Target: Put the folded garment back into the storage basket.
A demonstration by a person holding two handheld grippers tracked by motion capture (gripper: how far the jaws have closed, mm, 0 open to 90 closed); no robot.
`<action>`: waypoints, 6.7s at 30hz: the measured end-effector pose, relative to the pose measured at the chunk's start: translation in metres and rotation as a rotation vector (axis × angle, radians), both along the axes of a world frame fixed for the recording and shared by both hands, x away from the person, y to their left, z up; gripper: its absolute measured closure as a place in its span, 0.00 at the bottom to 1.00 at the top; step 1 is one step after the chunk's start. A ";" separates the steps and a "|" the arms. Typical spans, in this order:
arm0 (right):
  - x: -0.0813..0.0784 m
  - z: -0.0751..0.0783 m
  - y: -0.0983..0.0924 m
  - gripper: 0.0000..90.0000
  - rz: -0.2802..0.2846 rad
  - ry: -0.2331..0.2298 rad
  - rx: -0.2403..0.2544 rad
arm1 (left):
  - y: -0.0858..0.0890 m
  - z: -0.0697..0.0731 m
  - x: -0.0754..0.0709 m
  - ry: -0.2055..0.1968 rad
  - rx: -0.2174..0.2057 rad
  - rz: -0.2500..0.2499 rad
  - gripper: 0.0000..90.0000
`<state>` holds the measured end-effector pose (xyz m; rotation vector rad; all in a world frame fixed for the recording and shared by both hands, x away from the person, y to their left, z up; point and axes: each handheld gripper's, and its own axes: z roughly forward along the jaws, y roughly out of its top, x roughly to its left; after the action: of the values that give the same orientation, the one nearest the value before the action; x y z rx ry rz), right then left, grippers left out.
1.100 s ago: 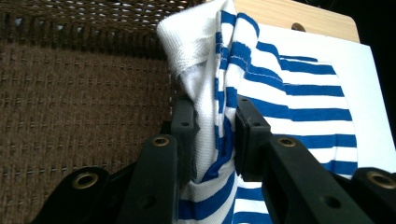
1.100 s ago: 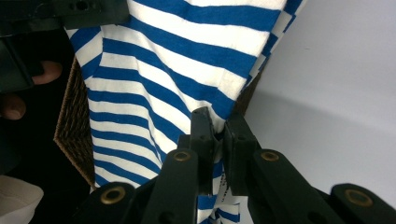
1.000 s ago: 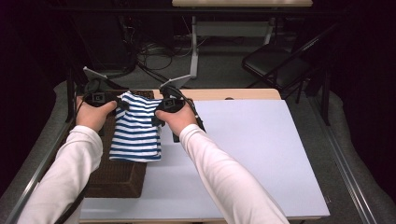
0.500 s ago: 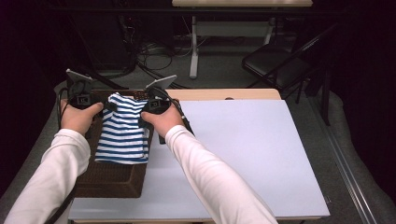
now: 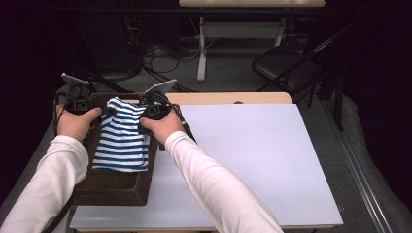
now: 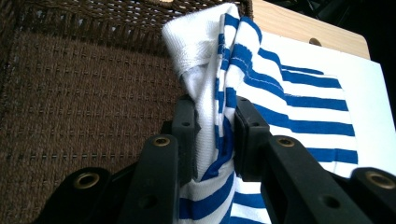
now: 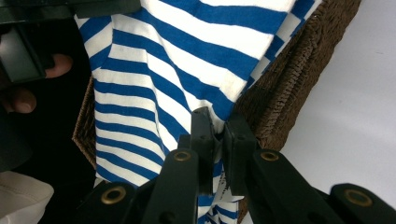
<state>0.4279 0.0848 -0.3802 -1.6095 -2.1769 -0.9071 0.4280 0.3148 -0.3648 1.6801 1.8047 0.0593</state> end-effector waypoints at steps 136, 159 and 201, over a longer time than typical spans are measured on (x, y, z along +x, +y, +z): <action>-0.029 -0.029 0.039 0.59 0.293 -0.364 -0.068 | -0.029 -0.062 0.011 -0.102 0.208 -0.108 0.46; -0.024 -0.011 -0.004 0.32 0.259 -0.422 -0.067 | -0.051 -0.048 0.008 -0.137 0.218 -0.151 0.42; -0.038 -0.019 -0.181 0.00 0.078 -0.495 -0.188 | -0.159 -0.041 -0.010 -0.238 0.248 -0.412 0.00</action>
<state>0.3894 -0.0963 -0.3994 -1.4825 -2.7064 -1.2112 0.4184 0.1561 -0.4054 2.0914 1.2916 0.3008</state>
